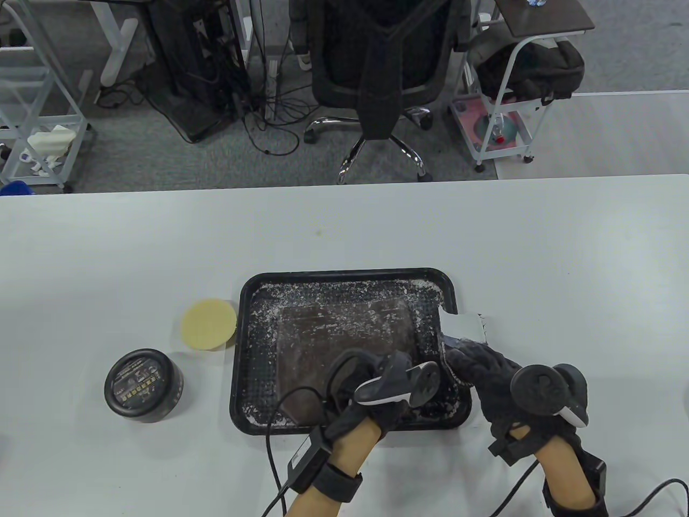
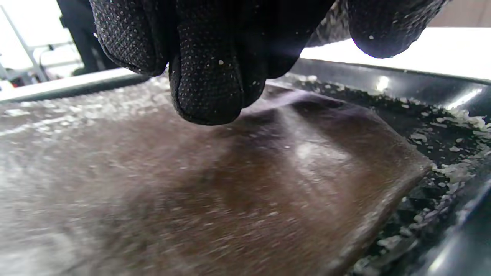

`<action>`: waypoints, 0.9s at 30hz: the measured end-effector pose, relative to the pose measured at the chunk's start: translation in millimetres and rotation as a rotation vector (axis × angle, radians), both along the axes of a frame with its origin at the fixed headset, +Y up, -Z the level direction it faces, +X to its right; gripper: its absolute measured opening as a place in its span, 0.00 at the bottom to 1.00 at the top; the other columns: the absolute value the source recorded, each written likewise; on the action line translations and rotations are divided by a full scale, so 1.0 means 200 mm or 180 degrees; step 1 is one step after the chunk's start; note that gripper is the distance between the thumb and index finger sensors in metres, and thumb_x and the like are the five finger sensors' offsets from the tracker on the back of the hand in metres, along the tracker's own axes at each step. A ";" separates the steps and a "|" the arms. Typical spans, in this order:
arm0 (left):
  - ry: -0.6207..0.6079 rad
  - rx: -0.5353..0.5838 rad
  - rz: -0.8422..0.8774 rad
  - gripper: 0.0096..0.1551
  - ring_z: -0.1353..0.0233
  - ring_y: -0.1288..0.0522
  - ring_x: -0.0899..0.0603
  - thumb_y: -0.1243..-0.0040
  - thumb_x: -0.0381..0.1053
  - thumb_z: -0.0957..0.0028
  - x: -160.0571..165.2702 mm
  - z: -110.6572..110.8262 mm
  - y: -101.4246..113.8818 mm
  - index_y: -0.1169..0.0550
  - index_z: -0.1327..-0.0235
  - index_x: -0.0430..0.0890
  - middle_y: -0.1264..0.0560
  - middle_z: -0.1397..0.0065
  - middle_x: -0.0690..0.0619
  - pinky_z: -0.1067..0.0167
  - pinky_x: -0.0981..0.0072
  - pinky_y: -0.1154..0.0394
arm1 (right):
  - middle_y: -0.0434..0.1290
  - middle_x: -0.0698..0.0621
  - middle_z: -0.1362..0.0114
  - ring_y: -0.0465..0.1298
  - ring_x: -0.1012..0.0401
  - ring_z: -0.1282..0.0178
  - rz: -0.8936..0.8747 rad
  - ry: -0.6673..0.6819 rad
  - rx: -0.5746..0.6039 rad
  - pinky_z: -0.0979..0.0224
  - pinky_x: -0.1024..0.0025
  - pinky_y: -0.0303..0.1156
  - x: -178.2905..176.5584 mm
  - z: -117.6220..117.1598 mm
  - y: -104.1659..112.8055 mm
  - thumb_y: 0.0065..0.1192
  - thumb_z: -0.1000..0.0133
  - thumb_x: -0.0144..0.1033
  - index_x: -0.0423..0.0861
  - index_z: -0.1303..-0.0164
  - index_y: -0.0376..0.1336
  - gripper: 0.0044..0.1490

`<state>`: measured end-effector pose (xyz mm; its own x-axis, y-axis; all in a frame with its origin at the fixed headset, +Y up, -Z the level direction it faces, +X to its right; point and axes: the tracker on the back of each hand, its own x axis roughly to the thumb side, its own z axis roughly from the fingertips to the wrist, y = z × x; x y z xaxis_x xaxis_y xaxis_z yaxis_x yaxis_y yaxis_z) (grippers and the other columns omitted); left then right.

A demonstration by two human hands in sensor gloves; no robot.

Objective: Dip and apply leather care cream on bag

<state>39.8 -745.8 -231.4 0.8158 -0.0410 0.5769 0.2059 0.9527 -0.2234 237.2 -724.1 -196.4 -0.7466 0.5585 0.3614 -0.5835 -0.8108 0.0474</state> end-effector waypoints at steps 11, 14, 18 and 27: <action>0.0386 -0.0380 -0.0797 0.55 0.42 0.19 0.36 0.46 0.76 0.52 0.17 -0.06 -0.11 0.34 0.26 0.37 0.30 0.30 0.35 0.37 0.41 0.27 | 0.66 0.39 0.21 0.68 0.34 0.22 -0.0200 -0.0322 0.0017 0.26 0.36 0.63 0.15 -0.01 0.03 0.63 0.45 0.13 0.48 0.30 0.68 0.31; 0.0269 -0.0177 -0.1094 0.53 0.46 0.16 0.41 0.45 0.76 0.53 0.21 -0.05 -0.12 0.33 0.28 0.38 0.28 0.32 0.36 0.38 0.47 0.24 | 0.66 0.38 0.21 0.68 0.34 0.22 -0.0224 -0.0349 -0.0011 0.26 0.36 0.63 0.16 -0.02 0.03 0.63 0.45 0.13 0.48 0.30 0.68 0.31; 0.0120 -0.0212 -0.0830 0.47 0.52 0.14 0.43 0.41 0.69 0.49 0.20 -0.05 -0.13 0.29 0.31 0.35 0.27 0.34 0.32 0.42 0.50 0.21 | 0.66 0.39 0.21 0.68 0.34 0.22 -0.0175 -0.0350 -0.0054 0.26 0.35 0.63 0.15 -0.02 0.02 0.63 0.45 0.13 0.48 0.30 0.68 0.31; 0.0121 0.0035 -0.0093 0.27 0.62 0.07 0.52 0.37 0.56 0.48 0.08 -0.05 -0.06 0.17 0.45 0.40 0.18 0.42 0.35 0.53 0.62 0.13 | 0.66 0.39 0.21 0.68 0.34 0.22 -0.0162 -0.0358 -0.0099 0.26 0.35 0.62 0.15 -0.02 0.01 0.63 0.45 0.13 0.48 0.30 0.68 0.31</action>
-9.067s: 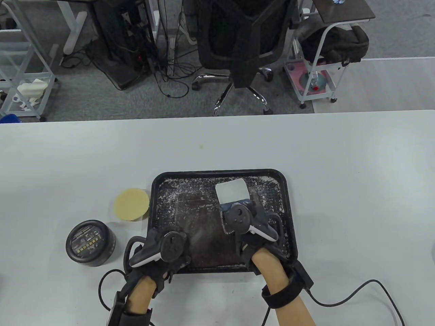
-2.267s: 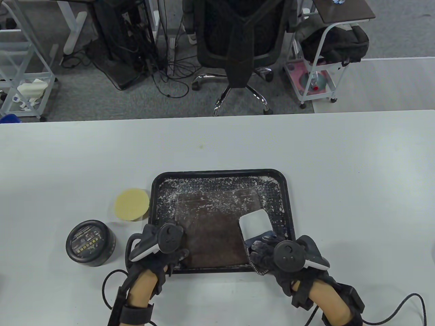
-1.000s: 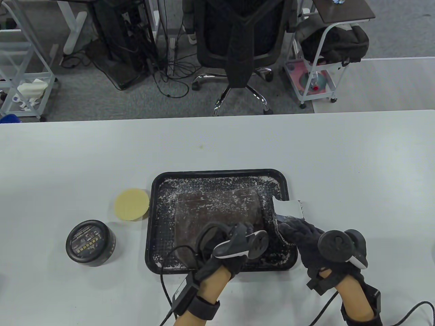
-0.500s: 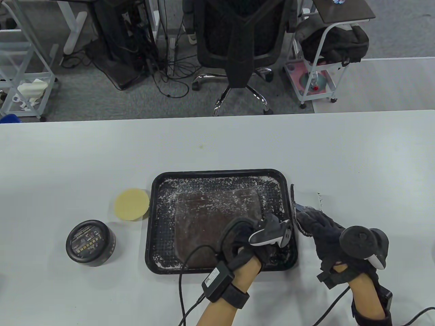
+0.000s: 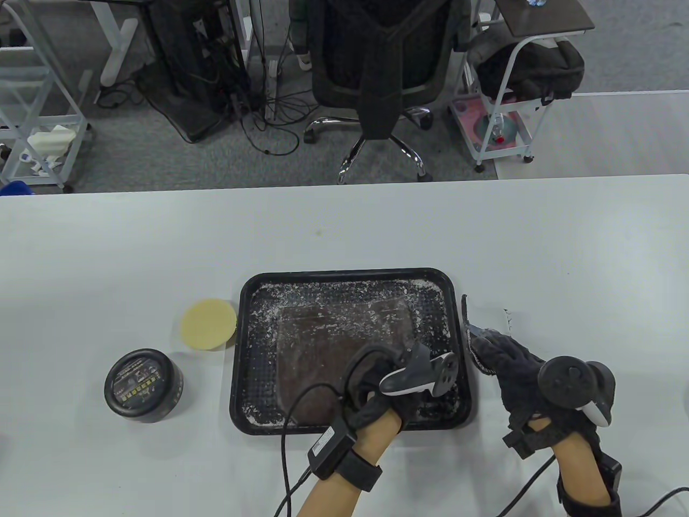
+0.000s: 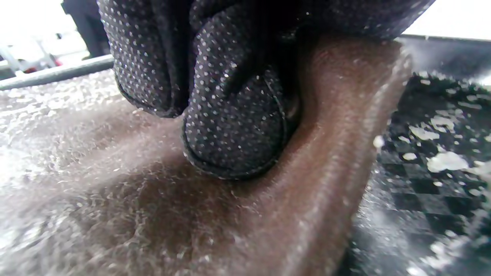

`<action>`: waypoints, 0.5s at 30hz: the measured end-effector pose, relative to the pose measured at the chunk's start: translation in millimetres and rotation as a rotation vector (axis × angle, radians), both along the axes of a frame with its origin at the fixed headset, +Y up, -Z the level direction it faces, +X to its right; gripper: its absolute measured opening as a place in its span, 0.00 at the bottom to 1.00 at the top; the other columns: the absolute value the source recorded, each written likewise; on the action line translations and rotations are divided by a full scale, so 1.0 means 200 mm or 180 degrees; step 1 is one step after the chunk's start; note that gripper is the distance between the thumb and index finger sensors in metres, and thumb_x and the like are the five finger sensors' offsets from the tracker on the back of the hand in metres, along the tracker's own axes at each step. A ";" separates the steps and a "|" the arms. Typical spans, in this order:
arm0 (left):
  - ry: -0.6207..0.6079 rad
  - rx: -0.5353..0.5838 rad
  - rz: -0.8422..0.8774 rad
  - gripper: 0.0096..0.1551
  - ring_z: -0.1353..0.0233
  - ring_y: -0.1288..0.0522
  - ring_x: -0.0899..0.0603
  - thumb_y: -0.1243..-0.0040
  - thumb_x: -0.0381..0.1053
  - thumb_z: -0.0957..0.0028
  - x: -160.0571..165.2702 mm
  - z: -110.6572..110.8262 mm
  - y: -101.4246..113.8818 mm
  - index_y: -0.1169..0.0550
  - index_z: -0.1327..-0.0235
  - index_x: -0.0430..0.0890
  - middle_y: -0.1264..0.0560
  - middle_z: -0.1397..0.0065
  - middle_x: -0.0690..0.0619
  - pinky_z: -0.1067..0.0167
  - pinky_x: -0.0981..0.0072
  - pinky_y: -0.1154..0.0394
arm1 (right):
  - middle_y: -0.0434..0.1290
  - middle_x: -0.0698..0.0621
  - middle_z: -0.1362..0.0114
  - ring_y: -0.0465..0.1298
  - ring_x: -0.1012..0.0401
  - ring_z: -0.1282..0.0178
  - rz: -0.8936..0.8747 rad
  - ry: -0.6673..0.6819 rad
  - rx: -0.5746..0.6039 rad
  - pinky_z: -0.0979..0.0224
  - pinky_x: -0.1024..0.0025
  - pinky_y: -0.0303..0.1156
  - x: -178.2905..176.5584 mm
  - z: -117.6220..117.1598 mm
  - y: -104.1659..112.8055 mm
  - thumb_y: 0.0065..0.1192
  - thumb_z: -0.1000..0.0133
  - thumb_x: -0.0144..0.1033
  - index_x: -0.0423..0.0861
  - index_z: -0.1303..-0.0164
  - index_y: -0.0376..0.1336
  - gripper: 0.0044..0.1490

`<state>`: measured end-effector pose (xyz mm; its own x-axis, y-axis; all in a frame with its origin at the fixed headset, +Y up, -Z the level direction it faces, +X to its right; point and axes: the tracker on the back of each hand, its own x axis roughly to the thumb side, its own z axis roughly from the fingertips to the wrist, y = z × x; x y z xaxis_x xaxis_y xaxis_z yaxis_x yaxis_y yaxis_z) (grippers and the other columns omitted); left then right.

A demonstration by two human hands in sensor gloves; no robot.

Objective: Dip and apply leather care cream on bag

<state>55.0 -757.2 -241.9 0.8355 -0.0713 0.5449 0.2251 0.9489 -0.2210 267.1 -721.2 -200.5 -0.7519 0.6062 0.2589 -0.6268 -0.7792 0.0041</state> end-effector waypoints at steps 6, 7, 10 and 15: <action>0.0099 0.0049 0.0446 0.25 0.84 0.12 0.59 0.37 0.55 0.49 -0.11 -0.02 0.03 0.15 0.48 0.41 0.15 0.47 0.38 0.71 0.73 0.11 | 0.66 0.38 0.21 0.68 0.34 0.22 0.0004 0.0003 -0.0036 0.26 0.35 0.63 0.00 0.00 -0.01 0.63 0.45 0.14 0.48 0.30 0.68 0.31; 0.0125 0.0050 0.0543 0.25 0.84 0.11 0.60 0.36 0.55 0.49 -0.12 -0.02 0.03 0.15 0.48 0.41 0.15 0.47 0.38 0.71 0.73 0.11 | 0.67 0.38 0.21 0.68 0.34 0.22 -0.0001 -0.0002 -0.0037 0.26 0.35 0.63 0.00 0.00 0.00 0.63 0.45 0.13 0.47 0.30 0.68 0.31; 0.0182 0.0115 0.0776 0.25 0.84 0.11 0.59 0.36 0.53 0.50 -0.16 -0.01 0.07 0.15 0.49 0.39 0.15 0.48 0.36 0.71 0.72 0.11 | 0.67 0.38 0.21 0.68 0.34 0.22 -0.0030 -0.0009 -0.0012 0.26 0.35 0.63 0.01 0.00 0.01 0.63 0.45 0.13 0.47 0.30 0.68 0.31; 0.0189 0.0546 0.0936 0.25 0.84 0.11 0.60 0.37 0.53 0.50 -0.20 0.02 0.20 0.15 0.49 0.39 0.14 0.48 0.37 0.71 0.72 0.11 | 0.67 0.38 0.21 0.68 0.34 0.22 -0.0047 -0.0011 0.0024 0.26 0.35 0.63 0.01 0.01 0.02 0.63 0.45 0.14 0.47 0.30 0.68 0.31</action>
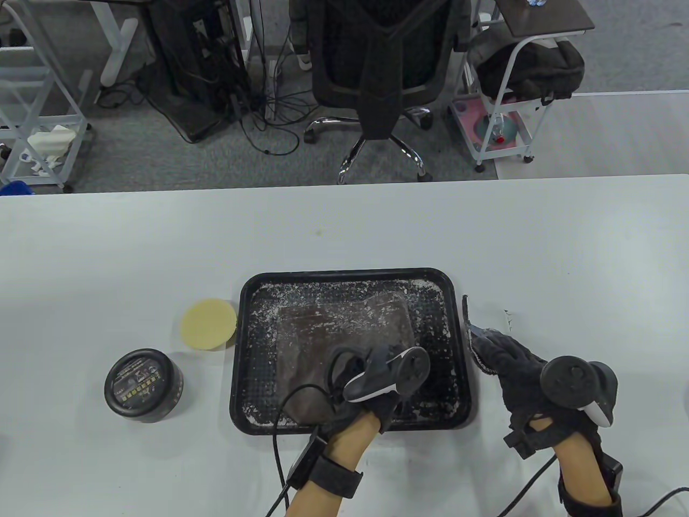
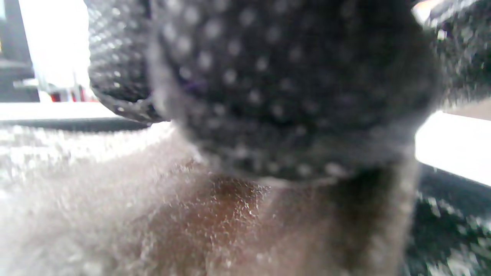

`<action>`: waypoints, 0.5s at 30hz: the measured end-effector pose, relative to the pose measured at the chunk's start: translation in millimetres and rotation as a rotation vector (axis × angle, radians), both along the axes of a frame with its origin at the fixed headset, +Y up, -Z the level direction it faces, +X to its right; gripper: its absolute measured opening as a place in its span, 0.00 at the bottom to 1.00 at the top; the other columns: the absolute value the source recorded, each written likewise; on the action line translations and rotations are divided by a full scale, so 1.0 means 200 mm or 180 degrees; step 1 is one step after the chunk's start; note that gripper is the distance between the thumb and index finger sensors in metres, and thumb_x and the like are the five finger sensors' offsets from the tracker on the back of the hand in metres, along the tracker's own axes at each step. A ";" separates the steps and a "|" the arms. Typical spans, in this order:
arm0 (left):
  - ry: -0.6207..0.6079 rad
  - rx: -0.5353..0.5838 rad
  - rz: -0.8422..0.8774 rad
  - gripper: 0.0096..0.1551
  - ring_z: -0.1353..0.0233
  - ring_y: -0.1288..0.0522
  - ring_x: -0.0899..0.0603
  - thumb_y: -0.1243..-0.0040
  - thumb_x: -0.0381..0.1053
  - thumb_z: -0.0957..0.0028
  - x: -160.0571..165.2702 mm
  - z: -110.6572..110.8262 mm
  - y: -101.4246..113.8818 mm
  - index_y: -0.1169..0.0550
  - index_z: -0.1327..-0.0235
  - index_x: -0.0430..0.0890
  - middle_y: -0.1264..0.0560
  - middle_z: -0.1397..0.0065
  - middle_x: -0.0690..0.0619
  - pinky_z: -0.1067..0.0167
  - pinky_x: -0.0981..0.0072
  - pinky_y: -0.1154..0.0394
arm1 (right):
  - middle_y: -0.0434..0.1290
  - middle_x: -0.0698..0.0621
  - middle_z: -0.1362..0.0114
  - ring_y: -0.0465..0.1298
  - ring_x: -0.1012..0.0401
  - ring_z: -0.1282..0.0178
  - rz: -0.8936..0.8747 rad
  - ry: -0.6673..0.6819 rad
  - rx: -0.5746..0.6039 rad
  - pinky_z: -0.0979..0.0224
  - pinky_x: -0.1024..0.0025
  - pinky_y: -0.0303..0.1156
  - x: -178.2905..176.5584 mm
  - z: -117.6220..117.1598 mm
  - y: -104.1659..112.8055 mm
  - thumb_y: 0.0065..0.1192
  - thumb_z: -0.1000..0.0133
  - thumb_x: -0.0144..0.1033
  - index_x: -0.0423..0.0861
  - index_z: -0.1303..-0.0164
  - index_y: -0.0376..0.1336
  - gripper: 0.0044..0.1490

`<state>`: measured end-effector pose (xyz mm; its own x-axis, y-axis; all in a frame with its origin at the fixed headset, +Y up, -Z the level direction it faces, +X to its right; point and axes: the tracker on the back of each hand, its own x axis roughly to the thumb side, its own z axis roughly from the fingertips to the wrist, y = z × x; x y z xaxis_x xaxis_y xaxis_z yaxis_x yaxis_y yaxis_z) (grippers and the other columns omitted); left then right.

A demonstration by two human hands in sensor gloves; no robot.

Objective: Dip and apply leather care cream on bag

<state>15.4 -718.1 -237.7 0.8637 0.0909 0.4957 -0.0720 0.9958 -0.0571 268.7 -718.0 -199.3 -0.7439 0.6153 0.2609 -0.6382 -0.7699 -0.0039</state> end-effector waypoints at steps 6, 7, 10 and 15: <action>0.0062 0.0490 0.0303 0.25 0.82 0.12 0.61 0.37 0.53 0.50 -0.05 0.04 0.20 0.16 0.49 0.39 0.15 0.48 0.38 0.69 0.72 0.11 | 0.67 0.38 0.21 0.68 0.34 0.22 -0.0012 -0.0016 0.0009 0.26 0.35 0.63 0.01 0.00 0.00 0.63 0.45 0.14 0.48 0.30 0.68 0.31; 0.0083 0.0548 0.0401 0.25 0.82 0.12 0.61 0.37 0.53 0.50 -0.06 0.05 0.23 0.16 0.49 0.39 0.15 0.48 0.38 0.69 0.72 0.11 | 0.67 0.38 0.21 0.68 0.34 0.22 -0.0018 -0.0020 0.0006 0.26 0.35 0.63 0.01 0.00 0.00 0.63 0.45 0.14 0.47 0.30 0.68 0.31; 0.0100 0.0694 0.0656 0.25 0.82 0.12 0.60 0.38 0.53 0.50 -0.09 0.07 0.31 0.16 0.48 0.39 0.15 0.47 0.38 0.68 0.71 0.11 | 0.67 0.38 0.21 0.68 0.34 0.22 -0.0038 -0.0031 -0.0003 0.26 0.35 0.63 0.01 0.00 0.00 0.63 0.45 0.14 0.47 0.30 0.68 0.31; 0.0093 0.0963 0.0901 0.25 0.81 0.12 0.61 0.39 0.53 0.50 -0.11 0.09 0.43 0.17 0.47 0.40 0.15 0.46 0.38 0.67 0.71 0.11 | 0.67 0.38 0.21 0.68 0.34 0.22 -0.0035 -0.0034 -0.0008 0.26 0.35 0.63 0.01 0.00 0.00 0.63 0.45 0.14 0.48 0.30 0.68 0.31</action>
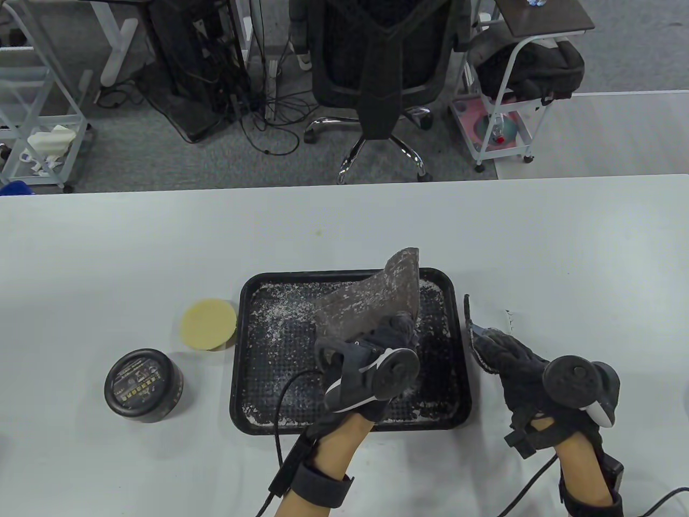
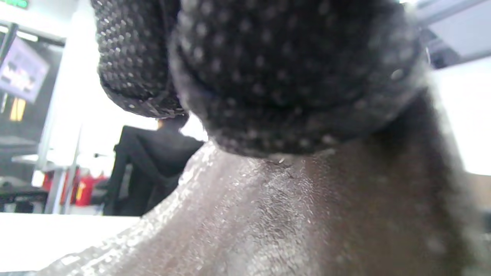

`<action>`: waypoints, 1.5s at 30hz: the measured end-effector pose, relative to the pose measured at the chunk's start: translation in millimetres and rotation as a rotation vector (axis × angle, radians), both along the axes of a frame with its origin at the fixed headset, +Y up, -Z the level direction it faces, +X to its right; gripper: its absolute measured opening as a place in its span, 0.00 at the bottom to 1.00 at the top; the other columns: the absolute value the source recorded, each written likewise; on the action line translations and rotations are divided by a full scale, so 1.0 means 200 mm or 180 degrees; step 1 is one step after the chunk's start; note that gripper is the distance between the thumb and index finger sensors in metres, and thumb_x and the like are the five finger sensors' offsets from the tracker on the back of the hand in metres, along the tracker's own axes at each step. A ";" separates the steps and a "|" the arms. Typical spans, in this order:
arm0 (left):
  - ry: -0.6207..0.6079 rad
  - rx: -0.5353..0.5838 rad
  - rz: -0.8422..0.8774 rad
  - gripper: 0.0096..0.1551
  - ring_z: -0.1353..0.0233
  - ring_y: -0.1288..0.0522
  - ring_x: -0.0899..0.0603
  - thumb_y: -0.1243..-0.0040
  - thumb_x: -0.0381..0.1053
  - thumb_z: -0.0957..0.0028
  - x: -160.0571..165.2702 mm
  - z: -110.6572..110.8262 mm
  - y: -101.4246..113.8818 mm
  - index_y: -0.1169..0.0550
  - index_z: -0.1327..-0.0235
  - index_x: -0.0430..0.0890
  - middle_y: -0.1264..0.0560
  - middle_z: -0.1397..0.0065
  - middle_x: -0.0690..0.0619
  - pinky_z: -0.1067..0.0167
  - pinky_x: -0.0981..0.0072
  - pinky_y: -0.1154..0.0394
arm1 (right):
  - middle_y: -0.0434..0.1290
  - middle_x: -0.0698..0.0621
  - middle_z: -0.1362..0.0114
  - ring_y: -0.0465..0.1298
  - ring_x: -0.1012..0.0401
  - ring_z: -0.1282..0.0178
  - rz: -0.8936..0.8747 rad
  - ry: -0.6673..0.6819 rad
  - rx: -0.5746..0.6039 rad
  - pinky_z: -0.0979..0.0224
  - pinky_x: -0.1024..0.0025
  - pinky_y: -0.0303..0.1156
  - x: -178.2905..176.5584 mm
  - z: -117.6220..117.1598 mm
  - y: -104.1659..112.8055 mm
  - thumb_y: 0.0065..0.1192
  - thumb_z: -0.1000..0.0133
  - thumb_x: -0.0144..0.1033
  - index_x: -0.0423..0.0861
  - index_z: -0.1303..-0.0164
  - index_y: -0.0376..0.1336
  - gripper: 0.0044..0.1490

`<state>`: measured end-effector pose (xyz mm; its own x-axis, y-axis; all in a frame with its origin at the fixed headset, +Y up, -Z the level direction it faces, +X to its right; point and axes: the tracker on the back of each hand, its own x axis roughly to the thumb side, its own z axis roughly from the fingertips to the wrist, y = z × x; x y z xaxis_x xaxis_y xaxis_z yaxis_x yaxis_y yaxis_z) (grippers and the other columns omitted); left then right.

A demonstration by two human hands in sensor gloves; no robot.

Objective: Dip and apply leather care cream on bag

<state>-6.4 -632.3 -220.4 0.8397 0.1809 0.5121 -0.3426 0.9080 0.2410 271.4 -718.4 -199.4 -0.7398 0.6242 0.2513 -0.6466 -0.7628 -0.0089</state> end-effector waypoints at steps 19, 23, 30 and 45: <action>0.0072 0.0475 0.1054 0.25 0.77 0.12 0.62 0.40 0.54 0.49 -0.12 -0.02 0.06 0.18 0.45 0.42 0.16 0.44 0.41 0.64 0.71 0.11 | 0.67 0.38 0.21 0.68 0.34 0.23 0.0015 -0.0002 -0.0034 0.26 0.35 0.63 0.00 0.00 -0.01 0.63 0.44 0.14 0.47 0.30 0.68 0.31; 0.0084 0.0424 0.1182 0.25 0.77 0.11 0.61 0.40 0.54 0.49 -0.16 -0.02 0.00 0.18 0.45 0.42 0.16 0.44 0.40 0.64 0.70 0.11 | 0.67 0.38 0.21 0.68 0.34 0.23 0.0021 -0.0002 -0.0045 0.27 0.35 0.63 0.00 0.00 -0.01 0.63 0.44 0.14 0.47 0.30 0.68 0.31; 0.0336 -0.0176 0.2029 0.25 0.77 0.10 0.58 0.39 0.52 0.48 -0.42 -0.04 -0.14 0.18 0.45 0.39 0.17 0.43 0.37 0.65 0.68 0.11 | 0.67 0.38 0.21 0.68 0.34 0.23 0.0042 0.0001 -0.0066 0.26 0.35 0.63 -0.01 -0.01 -0.01 0.63 0.44 0.14 0.47 0.30 0.68 0.31; 0.0860 -0.1348 0.1637 0.25 0.74 0.12 0.56 0.47 0.47 0.49 -0.85 -0.03 -0.51 0.21 0.45 0.36 0.20 0.42 0.36 0.62 0.64 0.13 | 0.67 0.38 0.21 0.68 0.34 0.23 0.0067 -0.0018 -0.0115 0.27 0.35 0.63 -0.01 -0.01 -0.02 0.63 0.44 0.14 0.47 0.30 0.68 0.31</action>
<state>-177.1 -734.4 -227.1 0.6822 0.7248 0.0966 -0.7303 0.6819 0.0405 269.1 -722.9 -201.7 -0.7542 0.6170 0.2247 -0.6305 -0.7761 0.0151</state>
